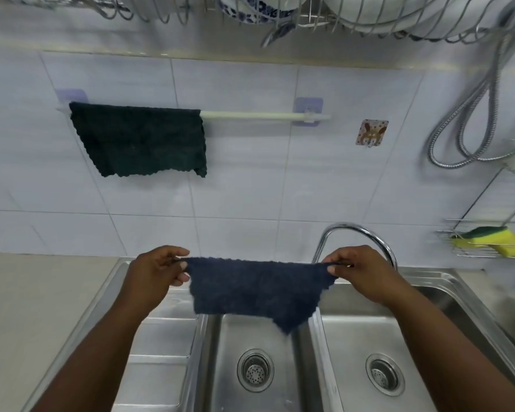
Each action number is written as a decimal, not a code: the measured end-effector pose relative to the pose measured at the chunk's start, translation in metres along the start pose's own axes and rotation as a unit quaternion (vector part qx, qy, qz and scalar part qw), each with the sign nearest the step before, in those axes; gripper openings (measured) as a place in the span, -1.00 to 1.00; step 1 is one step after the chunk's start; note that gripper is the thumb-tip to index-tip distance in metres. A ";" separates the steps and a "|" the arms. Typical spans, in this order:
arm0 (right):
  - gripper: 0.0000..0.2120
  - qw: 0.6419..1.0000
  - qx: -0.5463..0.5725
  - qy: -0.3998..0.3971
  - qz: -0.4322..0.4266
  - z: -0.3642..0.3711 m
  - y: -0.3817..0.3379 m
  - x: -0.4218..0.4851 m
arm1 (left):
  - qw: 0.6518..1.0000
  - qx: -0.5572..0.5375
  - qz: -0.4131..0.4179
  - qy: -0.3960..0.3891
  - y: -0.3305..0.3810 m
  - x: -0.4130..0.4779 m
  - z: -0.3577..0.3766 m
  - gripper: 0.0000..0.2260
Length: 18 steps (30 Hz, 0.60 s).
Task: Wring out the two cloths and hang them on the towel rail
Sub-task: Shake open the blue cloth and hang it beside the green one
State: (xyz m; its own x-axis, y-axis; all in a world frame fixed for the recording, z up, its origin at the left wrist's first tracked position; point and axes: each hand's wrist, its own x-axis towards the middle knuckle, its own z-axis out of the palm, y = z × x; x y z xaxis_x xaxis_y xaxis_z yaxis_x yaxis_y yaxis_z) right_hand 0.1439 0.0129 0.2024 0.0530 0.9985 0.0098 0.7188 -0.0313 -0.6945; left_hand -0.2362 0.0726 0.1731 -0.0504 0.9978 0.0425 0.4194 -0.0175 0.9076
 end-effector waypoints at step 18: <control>-0.92 0.876 0.405 0.248 -0.078 -0.047 -0.093 0.094 | 0.959 -0.264 0.059 0.087 0.138 0.106 -0.014 -0.93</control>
State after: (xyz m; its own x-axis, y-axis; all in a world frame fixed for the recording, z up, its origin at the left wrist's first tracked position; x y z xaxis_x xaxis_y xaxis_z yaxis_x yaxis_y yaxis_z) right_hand 0.1142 0.1074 0.3016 0.4376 0.8395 0.3220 0.0258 0.3462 -0.9378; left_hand -0.1970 0.1753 0.3085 -0.1999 0.9621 0.1852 -0.0843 -0.2052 0.9751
